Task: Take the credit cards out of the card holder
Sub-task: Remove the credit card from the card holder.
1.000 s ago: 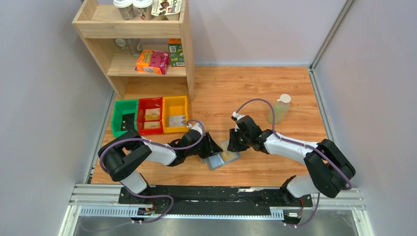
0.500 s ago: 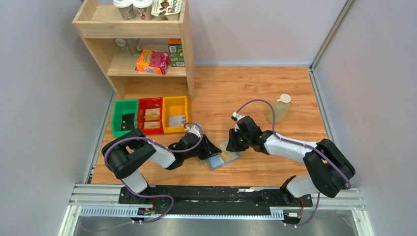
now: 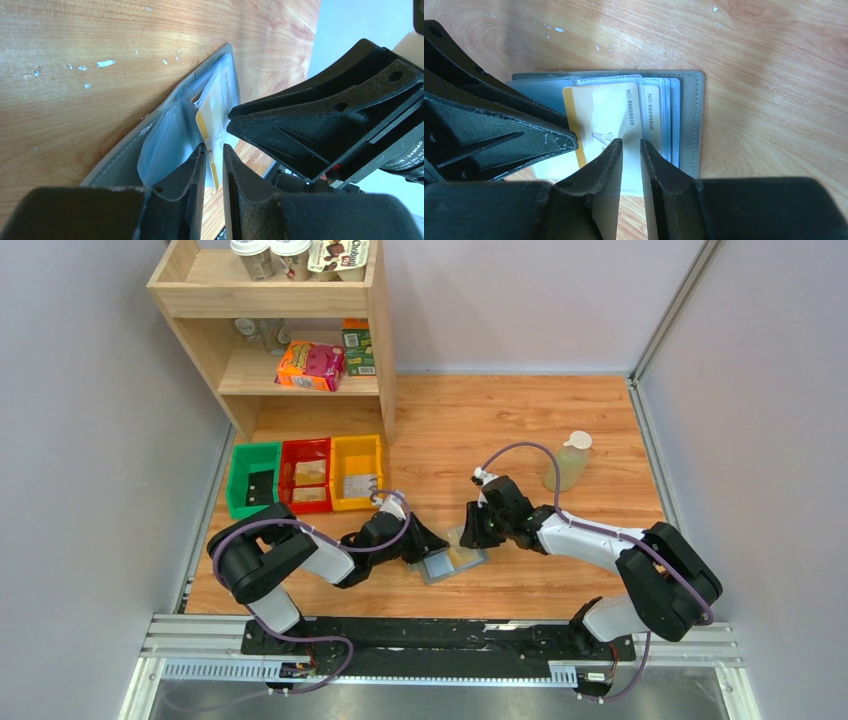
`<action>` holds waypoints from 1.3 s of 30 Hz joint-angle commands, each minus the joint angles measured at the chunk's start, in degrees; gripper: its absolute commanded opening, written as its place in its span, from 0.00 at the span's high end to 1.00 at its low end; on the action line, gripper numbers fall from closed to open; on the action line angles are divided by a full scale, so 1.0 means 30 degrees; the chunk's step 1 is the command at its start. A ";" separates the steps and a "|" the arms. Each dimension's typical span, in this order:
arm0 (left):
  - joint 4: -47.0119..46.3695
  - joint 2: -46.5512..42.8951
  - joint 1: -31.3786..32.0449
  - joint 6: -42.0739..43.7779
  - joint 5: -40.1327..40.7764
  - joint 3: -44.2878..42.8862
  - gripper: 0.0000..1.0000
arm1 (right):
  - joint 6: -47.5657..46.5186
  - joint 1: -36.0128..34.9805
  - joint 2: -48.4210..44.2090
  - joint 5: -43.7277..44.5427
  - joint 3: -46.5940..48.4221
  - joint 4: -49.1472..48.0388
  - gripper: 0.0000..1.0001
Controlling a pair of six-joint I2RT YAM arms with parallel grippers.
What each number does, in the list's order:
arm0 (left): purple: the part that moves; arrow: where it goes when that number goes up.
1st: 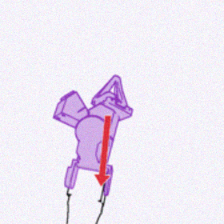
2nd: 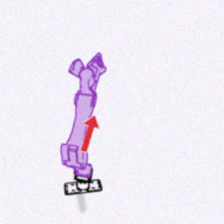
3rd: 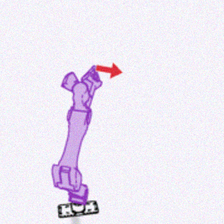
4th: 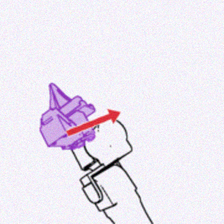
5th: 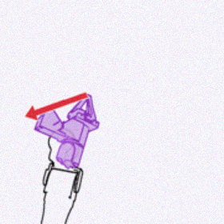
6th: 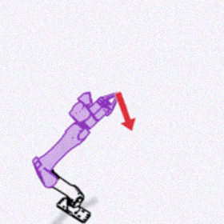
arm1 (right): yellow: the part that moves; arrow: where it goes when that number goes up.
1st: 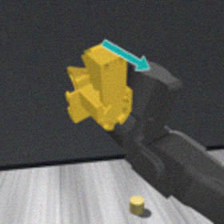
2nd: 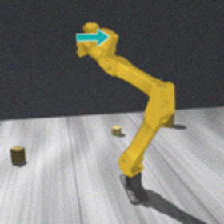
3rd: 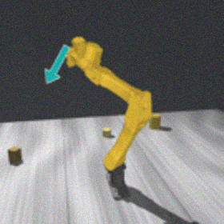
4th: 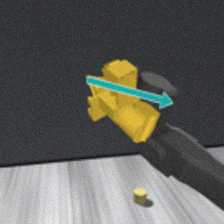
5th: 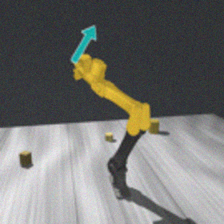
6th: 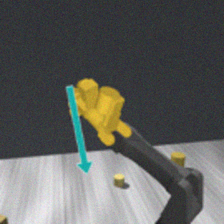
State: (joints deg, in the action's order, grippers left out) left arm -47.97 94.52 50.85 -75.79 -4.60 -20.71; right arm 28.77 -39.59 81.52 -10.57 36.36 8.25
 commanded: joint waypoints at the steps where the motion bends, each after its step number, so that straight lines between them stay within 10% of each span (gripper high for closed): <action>1: -0.2234 -0.0043 0.0071 -0.0079 0.0097 -0.0069 0.75 | 0.0223 -0.0044 0.0484 -0.0256 -0.0576 0.0180 0.74; 13: -0.4459 0.1657 0.0101 -0.0342 -0.0166 -0.0070 0.76 | 0.0428 -0.0044 0.1011 -0.0579 -0.0665 0.0004 0.74; 21: -0.5076 0.1423 0.0130 -0.0635 0.0127 0.0778 0.99 | 0.0574 -0.0044 0.1479 -0.0199 -0.0665 0.0384 0.75; 39: -0.5664 0.0341 0.0101 -0.1456 0.0772 0.2772 1.00 | 0.1073 0.0892 0.2563 0.0417 -0.0957 0.1029 0.85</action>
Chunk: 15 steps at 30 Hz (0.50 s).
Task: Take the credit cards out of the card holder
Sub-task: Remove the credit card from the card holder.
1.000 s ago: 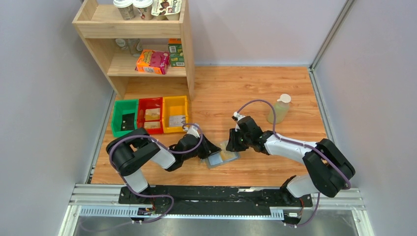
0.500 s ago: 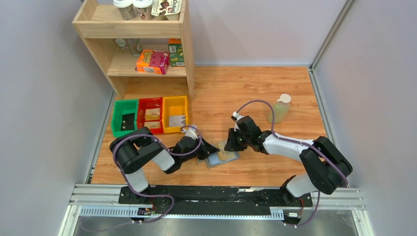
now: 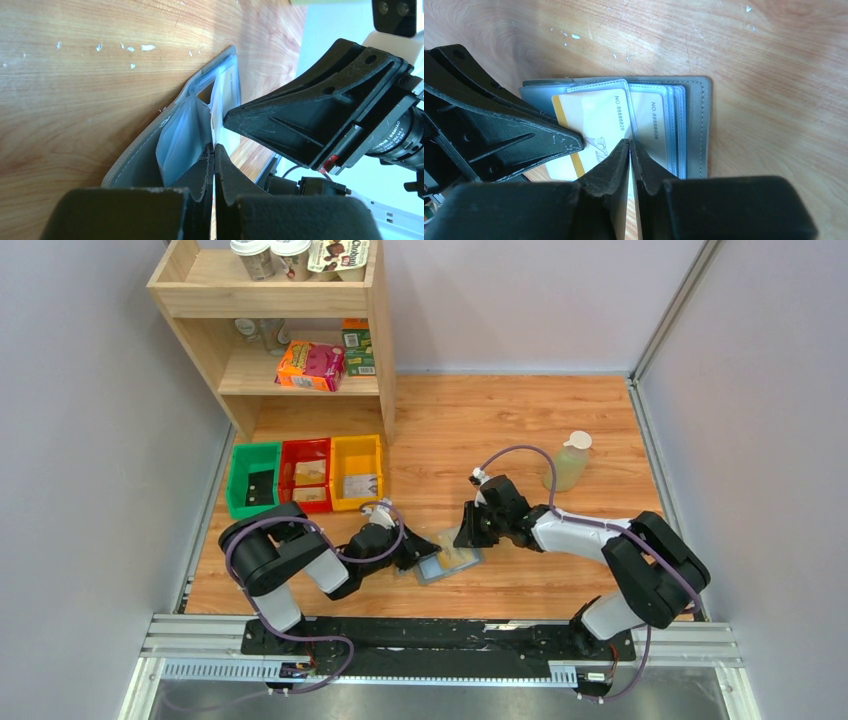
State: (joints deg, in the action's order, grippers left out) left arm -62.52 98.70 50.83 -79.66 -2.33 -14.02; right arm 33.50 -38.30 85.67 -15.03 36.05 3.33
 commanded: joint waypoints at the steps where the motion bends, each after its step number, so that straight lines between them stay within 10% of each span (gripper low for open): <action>1: -0.0723 -0.1198 0.0108 -0.0108 0.0072 0.0630 1.00 | -0.0472 0.0521 0.1238 0.1932 -0.0856 0.2668 0.86; 15: 0.1504 -0.2722 0.0108 0.0361 0.0190 0.1187 1.00 | -0.0618 0.0932 0.0917 0.2020 -0.0797 0.2814 0.91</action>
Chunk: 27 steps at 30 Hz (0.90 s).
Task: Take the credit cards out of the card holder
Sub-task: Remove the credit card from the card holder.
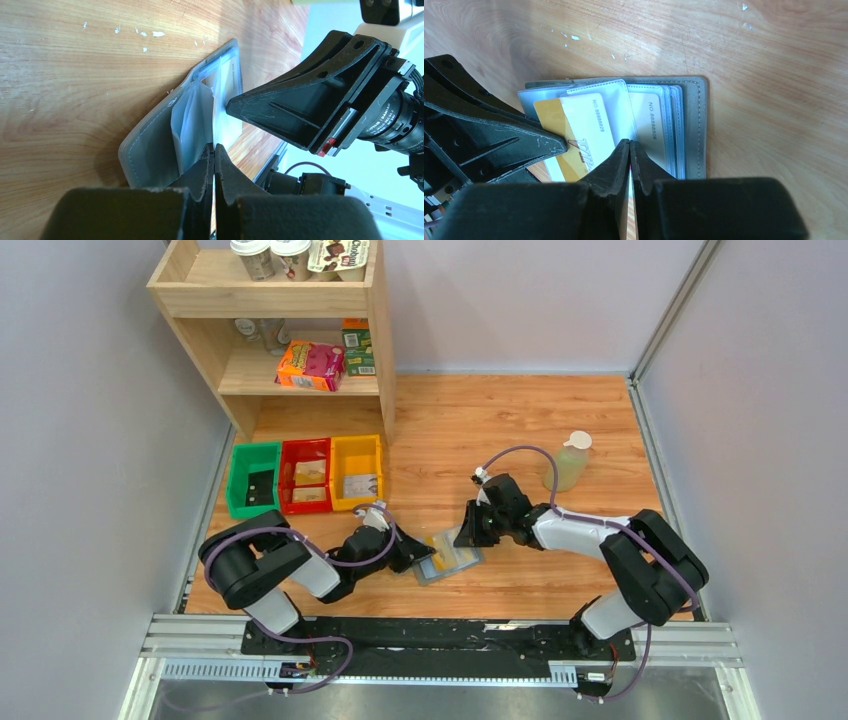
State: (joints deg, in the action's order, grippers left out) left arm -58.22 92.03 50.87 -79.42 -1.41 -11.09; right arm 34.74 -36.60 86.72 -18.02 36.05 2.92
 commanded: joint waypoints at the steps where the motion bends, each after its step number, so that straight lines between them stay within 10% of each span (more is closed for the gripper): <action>1: 0.0156 -0.0558 0.0093 0.0223 -0.0058 0.0443 1.00 | -0.1034 0.0393 0.0509 0.3048 -0.0768 0.2953 0.90; 17: 0.9556 -0.9431 0.0093 0.3120 0.1934 0.0534 1.00 | -0.1034 0.0510 -0.1540 0.2609 -0.0446 0.2806 0.86; 27: 1.4043 -1.6869 0.0093 0.6138 0.4481 0.0328 1.00 | -0.1180 0.0510 -0.5786 0.2198 0.0637 0.3830 0.54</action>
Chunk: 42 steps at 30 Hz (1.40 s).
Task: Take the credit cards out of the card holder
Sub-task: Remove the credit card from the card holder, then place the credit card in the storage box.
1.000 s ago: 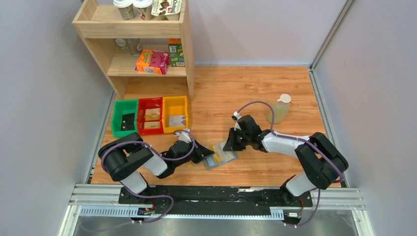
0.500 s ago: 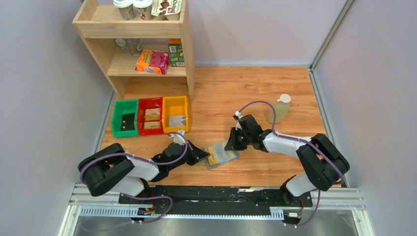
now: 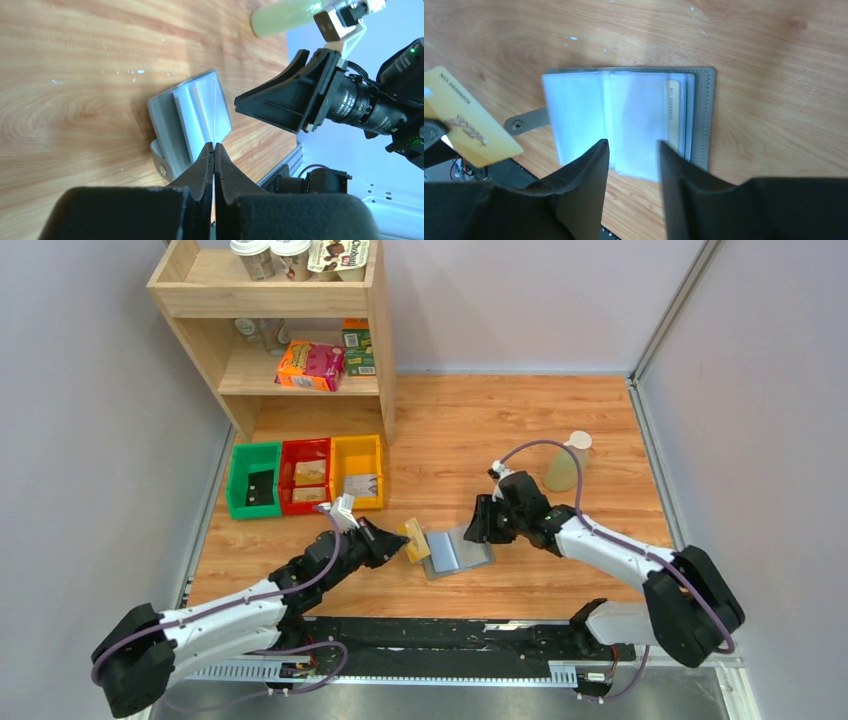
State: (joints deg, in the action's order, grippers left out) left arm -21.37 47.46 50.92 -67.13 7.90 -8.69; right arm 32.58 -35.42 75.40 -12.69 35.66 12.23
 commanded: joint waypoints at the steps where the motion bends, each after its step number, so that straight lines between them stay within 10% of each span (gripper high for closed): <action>1: 0.1818 -0.2370 0.0050 0.2684 0.1496 -0.0357 1.00 | -0.0517 0.0117 -0.2626 0.0566 0.0857 0.0960 0.50; 11: 0.6295 -0.7761 0.0079 0.4358 0.5681 -0.0823 1.00 | -0.1015 0.0176 -0.8515 0.2820 0.0770 0.2601 0.00; 16: 0.6682 -0.7502 -0.0649 0.5209 0.7650 -0.2022 1.00 | -0.1015 0.0293 -1.1006 0.4110 0.0361 0.3335 0.00; 30: 0.3550 -0.1378 -1.0198 0.3601 0.1090 -0.4283 1.00 | -0.2421 0.0381 -1.6632 0.8300 0.0243 0.6616 0.00; 42: 0.2203 0.0054 -1.5063 0.4068 0.4308 -0.4076 1.00 | -0.2656 0.0351 -1.8394 0.8536 -0.0256 0.6969 0.00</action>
State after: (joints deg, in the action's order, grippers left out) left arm -10.31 45.28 9.32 -55.37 17.34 -20.64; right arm 25.82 -34.41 20.78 11.73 34.76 33.45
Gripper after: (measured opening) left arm 0.007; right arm 0.998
